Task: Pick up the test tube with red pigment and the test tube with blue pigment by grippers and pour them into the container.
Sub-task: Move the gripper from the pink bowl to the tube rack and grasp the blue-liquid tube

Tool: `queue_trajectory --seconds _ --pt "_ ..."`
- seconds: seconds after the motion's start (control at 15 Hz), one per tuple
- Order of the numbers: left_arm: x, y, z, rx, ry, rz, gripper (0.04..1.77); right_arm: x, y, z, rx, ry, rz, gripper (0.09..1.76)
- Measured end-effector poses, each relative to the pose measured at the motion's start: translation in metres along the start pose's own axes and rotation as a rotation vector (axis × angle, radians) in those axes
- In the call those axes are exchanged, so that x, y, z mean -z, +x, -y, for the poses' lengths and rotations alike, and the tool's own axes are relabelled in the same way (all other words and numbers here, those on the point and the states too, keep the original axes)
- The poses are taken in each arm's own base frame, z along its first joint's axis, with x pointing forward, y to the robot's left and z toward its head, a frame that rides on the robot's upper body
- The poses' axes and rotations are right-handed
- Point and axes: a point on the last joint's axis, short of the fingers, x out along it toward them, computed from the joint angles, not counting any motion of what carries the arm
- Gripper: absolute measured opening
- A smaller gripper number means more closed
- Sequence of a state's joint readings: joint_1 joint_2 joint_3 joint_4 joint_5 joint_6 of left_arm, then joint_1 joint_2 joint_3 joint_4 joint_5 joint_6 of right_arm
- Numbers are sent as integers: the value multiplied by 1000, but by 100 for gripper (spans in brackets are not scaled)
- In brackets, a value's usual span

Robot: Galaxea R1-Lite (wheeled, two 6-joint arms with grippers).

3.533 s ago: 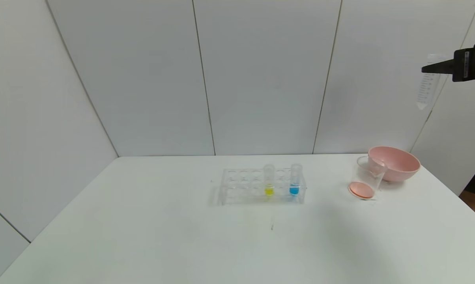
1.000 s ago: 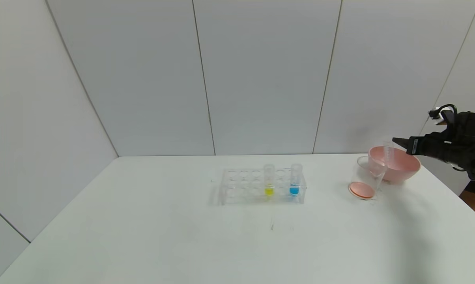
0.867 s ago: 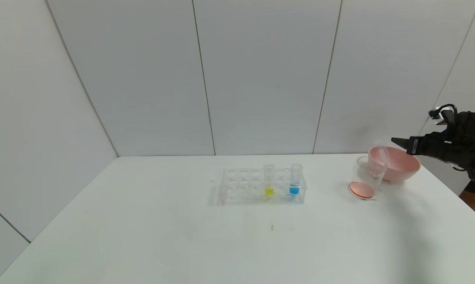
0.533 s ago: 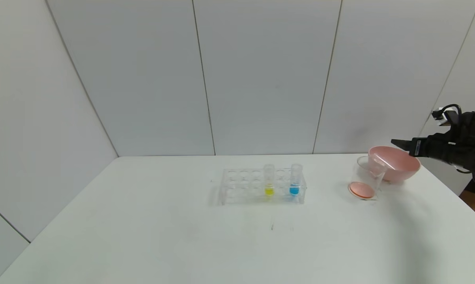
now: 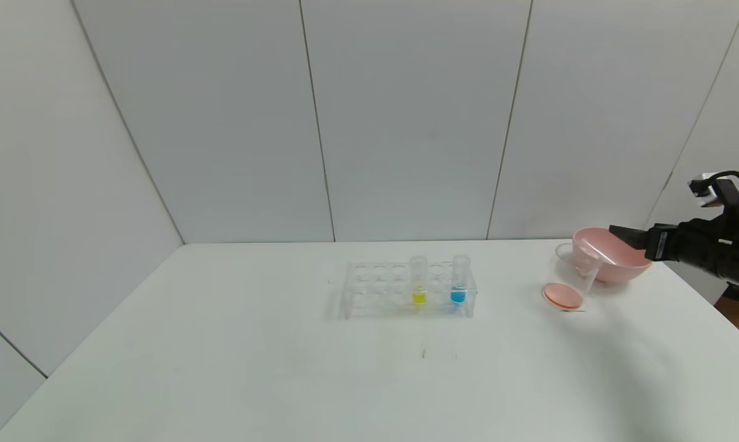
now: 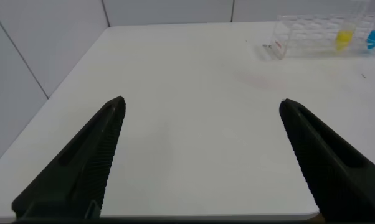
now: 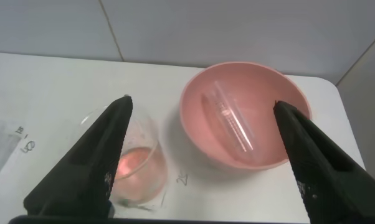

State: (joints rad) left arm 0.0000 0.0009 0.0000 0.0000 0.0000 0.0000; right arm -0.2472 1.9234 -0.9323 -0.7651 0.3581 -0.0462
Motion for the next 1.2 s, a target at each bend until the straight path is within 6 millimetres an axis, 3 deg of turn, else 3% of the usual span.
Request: queue_trajectory --seconds 0.4,0.8,1.0,1.2 --pt "0 0 0 0 0 0 176 0 -58 -95 27 20 -1 167" --pt "0 0 0 0 0 0 176 23 -102 -203 -22 28 -28 169" --pt "0 0 0 0 0 0 176 32 -107 -240 -16 21 -32 170" --pt "0 0 0 0 0 0 176 38 -89 -265 -23 16 -39 170"
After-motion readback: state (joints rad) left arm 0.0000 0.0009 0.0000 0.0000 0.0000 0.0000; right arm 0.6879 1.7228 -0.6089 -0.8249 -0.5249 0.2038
